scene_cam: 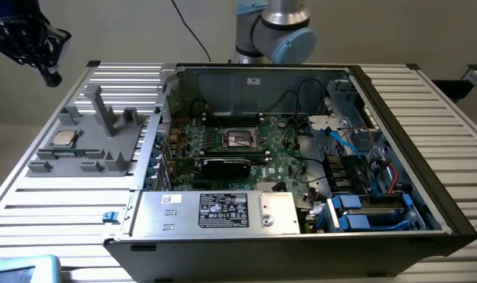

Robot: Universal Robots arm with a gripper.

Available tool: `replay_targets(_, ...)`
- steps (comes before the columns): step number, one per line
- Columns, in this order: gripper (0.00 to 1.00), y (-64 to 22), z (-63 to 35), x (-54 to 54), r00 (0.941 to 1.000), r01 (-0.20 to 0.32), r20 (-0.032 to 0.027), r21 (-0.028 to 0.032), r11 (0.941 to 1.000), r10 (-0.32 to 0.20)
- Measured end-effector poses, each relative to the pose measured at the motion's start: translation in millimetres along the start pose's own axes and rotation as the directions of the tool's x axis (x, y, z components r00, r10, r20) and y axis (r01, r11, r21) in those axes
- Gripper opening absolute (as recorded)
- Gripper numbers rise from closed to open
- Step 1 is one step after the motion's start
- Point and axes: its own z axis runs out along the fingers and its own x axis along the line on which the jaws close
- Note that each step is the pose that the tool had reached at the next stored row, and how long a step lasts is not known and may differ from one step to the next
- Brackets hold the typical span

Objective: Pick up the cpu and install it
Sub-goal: 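Reach for the cpu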

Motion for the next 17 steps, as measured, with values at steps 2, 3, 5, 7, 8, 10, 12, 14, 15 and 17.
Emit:
replay_targets(2,0.11,0.7,1.4,9.1,1.0,0.0,0.0,0.0,1.0,0.0)
replay_targets(3,0.11,1.3,2.1,14.1,1.0,0.0,0.0,0.0,1.0,0.0)
replay_targets(5,0.11,3.8,3.6,23.4,1.0,0.0,0.0,0.0,1.0,0.0)
replay_targets(7,0.11,7.7,5.1,31.5,1.0,0.0,0.0,0.0,1.0,0.0)
replay_targets(8,0.11,9.8,5.8,35.1,1.0,0.0,0.0,0.0001,1.0,0.0)
replay_targets(10,0.11,14.1,7.1,41.9,1.0,0.0,0.0,0.0001,1.0,0.0)
replay_targets(12,0.11,18.7,8.2,47.5,1.0,0.0,-0.0001,0.0001,1.0,0.0)
replay_targets(14,0.11,24.7,9.4,49.9,1.0,0.0,0.0001,0.0001,1.0,0.0)
replay_targets(15,0.11,27.6,10.0,50.9,1.0,0.0,0.0,0.0002,1.0,0.0)
replay_targets(17,0.11,32.1,10.8,56.0,1.0,0.0,0.0,0.0003,1.0,0.0)
